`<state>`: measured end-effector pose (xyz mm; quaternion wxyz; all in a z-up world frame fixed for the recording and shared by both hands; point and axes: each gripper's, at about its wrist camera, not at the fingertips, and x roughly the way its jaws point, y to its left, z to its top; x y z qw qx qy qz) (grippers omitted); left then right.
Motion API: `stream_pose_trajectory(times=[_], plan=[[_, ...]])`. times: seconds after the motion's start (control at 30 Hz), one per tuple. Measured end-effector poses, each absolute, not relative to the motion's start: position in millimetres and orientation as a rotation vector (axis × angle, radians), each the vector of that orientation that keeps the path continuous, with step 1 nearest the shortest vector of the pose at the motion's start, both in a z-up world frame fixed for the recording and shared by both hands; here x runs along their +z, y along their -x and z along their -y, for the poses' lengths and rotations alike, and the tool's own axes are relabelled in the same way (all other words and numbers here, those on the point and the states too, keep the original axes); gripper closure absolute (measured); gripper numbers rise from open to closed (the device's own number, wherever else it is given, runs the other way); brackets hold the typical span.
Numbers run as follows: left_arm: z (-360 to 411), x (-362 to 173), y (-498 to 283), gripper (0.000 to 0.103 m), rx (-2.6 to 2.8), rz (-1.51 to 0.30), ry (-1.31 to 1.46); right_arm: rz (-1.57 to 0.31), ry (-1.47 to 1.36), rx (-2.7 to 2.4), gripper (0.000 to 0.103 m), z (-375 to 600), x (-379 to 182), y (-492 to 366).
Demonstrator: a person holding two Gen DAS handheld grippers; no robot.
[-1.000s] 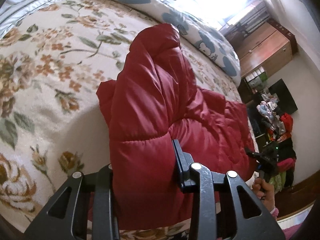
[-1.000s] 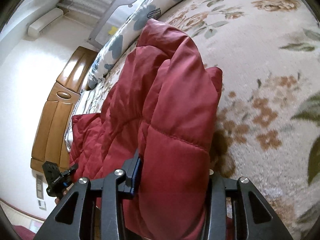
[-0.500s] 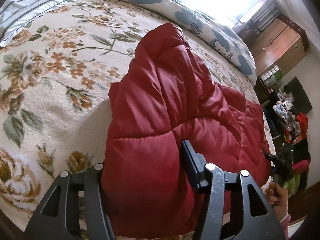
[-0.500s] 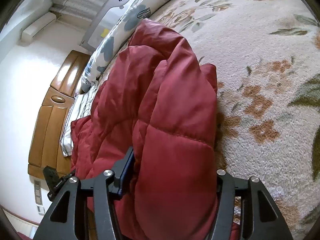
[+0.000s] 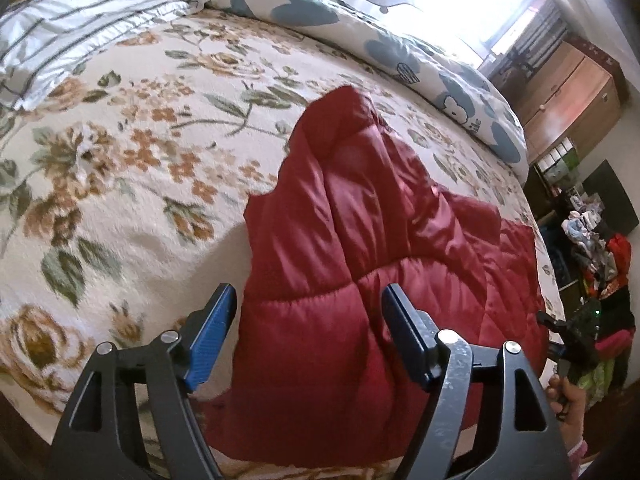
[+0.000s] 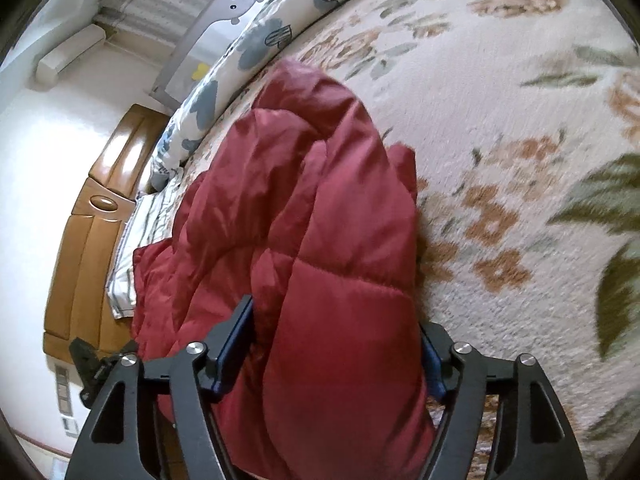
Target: Fold large clothes
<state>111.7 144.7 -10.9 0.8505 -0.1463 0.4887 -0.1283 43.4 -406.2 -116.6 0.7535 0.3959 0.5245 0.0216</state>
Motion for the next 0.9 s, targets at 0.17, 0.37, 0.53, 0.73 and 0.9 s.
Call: stream_pose_trajectory(times=[0.17,0.37,0.53,0.73,0.9], plan=[[-135,-5,-126,0.028,-0.267,-1.029,0.278,-1.130,-0.806,0.017,0.022,410,-107,-55],[-116,-2,-149,0.028,-0.244,-1.041,0.204,-1.116,-0.738,0.007,0.021,413,-102,-85],[-103,-9,-174,0.028,-0.220,-1.088,0.192,-1.148,-0.682,0.016,0.020,417,-115,-120],[-90,-15,-187,0.062,-0.194,-1.109,0.148,-1.142,-0.630,0.044,0.038,407,-113,-141],[-89,0,-182,0.084,-0.197,-1.060,0.150,-1.077,-0.555,0.001,0.079,398,-96,-132]])
